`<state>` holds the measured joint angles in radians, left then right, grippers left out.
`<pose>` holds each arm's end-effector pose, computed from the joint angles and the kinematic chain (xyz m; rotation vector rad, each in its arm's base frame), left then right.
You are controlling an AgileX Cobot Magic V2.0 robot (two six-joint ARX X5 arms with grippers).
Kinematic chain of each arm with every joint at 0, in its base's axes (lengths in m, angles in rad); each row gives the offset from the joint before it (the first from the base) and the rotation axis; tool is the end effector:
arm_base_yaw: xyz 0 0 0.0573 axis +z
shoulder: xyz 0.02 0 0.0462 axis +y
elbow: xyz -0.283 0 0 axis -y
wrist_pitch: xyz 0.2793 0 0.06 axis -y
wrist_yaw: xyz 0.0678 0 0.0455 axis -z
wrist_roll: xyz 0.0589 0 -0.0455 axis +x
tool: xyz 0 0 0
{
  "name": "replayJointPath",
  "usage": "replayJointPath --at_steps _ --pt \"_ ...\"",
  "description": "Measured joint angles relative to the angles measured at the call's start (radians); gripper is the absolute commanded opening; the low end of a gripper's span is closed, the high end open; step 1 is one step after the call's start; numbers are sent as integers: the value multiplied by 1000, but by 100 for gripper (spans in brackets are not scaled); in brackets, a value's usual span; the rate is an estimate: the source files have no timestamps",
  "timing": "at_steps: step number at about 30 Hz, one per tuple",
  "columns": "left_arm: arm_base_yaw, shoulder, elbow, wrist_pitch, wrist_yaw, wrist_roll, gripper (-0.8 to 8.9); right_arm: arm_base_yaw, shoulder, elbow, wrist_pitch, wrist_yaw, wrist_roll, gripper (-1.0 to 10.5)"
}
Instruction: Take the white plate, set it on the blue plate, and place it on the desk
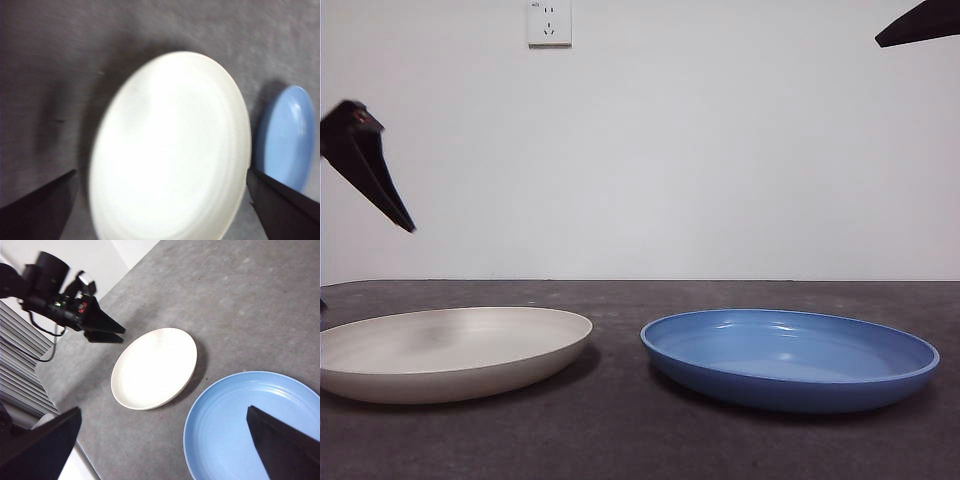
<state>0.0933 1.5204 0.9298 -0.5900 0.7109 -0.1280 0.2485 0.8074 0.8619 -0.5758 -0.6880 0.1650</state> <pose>0.3161 -0.0090 0.1765 -0.5800 1.1412 -0.4744 0.1829 0.0850 0.3267 0.2671 0.6027 0.8703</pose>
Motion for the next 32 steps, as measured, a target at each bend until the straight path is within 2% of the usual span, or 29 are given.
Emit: replayJointPath --at_steps 7,21,27,30,32 --pt "1 101 0 36 -11 0 558 0 0 0 -5 0 0 625" --pt "-16 115 0 35 -34 0 551 0 0 0 -11 0 0 625" --pt "-29 115 0 36 -35 0 439 0 0 0 -11 0 0 625" --pt "-29 115 0 34 -61 0 414 0 0 0 -11 0 0 625" --pt "-29 115 0 32 -83 0 354 0 0 0 -12 0 0 625"
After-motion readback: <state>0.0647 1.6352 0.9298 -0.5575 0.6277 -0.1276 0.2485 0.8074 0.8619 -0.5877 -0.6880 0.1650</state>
